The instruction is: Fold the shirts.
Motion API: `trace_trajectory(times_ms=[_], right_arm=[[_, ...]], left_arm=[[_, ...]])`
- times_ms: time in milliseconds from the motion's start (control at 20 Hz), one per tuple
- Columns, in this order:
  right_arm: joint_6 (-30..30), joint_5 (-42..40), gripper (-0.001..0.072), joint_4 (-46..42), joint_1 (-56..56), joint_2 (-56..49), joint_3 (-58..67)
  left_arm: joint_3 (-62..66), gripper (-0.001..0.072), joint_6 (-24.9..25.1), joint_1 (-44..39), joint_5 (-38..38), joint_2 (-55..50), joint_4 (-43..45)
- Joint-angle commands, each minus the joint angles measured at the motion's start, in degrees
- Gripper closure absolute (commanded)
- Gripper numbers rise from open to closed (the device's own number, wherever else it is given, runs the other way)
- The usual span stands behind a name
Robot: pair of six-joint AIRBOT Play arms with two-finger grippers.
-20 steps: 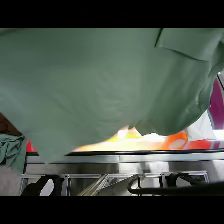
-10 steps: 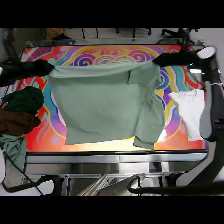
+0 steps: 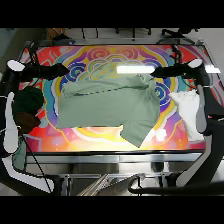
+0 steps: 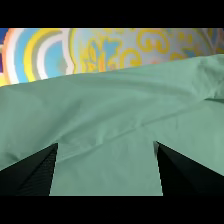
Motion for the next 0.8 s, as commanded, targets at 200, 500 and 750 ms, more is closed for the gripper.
trace_trajectory(times_ms=[200,500,750], right_arm=[[6.49,17.73,0.0485,-4.39,-14.29,12.83,-15.82],[5.38,13.35,0.0339,-5.66,-19.28,22.80,-40.28],[4.07,8.90,0.0340,-4.28,-15.43,22.99,-50.58]], left_arm=[[-19.47,0.0039,-5.31,10.58,-18.78,9.14,7.69],[-45.66,0.0039,-4.87,16.57,-6.43,19.45,16.09],[-51.98,0.0039,-0.94,13.66,4.28,19.39,9.38]])
